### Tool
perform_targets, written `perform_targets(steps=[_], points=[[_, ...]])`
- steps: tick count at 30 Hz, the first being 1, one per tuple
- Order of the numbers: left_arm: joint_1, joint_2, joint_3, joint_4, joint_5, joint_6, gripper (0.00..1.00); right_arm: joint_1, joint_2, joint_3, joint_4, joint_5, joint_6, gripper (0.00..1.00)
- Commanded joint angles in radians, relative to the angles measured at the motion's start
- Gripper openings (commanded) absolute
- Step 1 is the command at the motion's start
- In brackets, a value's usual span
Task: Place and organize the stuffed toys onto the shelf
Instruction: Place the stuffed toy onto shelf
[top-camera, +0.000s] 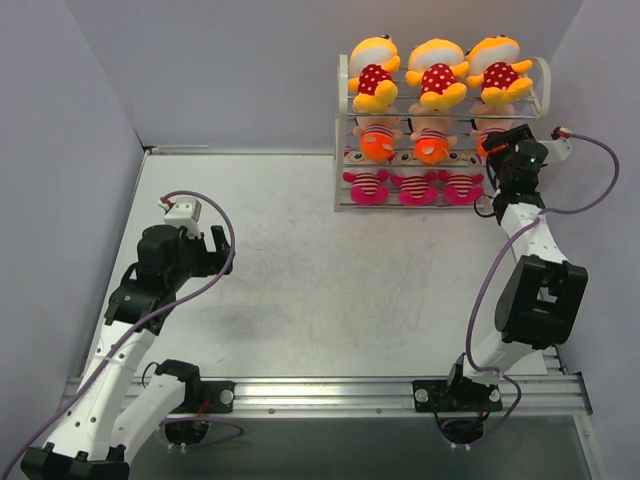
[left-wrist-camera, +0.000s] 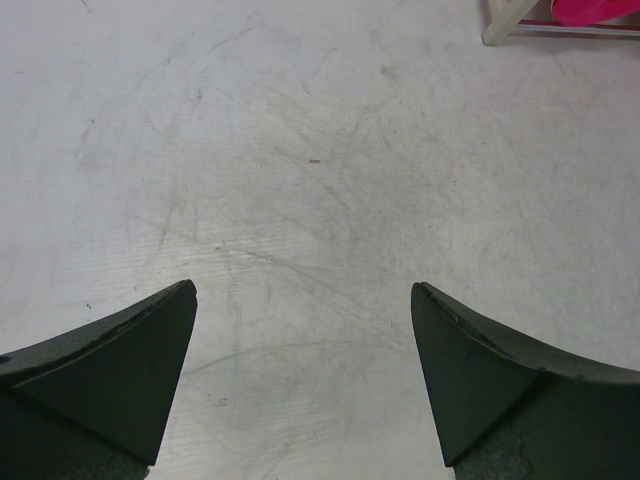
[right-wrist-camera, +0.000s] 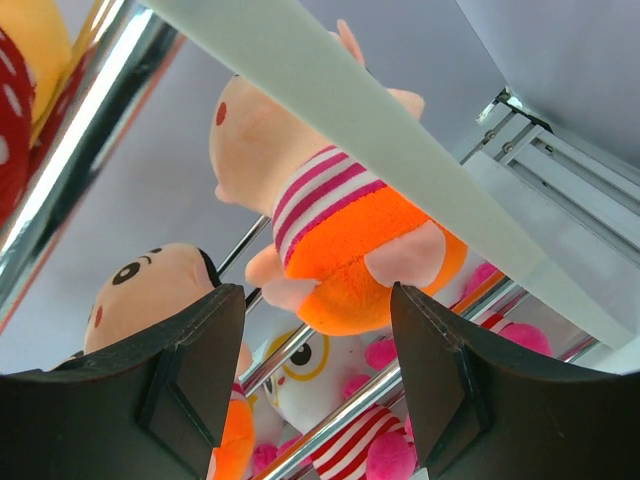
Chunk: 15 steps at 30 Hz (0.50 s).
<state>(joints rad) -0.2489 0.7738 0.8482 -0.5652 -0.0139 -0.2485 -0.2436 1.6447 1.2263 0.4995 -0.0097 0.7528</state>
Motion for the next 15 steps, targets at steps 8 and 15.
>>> perform_targets(steps=[8, 15], points=[[-0.006, 0.001, 0.003, 0.016, 0.003, 0.022, 0.97, -0.010, 0.032, 0.009, 0.073, 0.050, 0.026, 0.57], [-0.006, 0.002, 0.003, 0.016, 0.003, 0.022, 0.97, -0.013, 0.024, -0.001, 0.077, 0.039, 0.023, 0.19]])
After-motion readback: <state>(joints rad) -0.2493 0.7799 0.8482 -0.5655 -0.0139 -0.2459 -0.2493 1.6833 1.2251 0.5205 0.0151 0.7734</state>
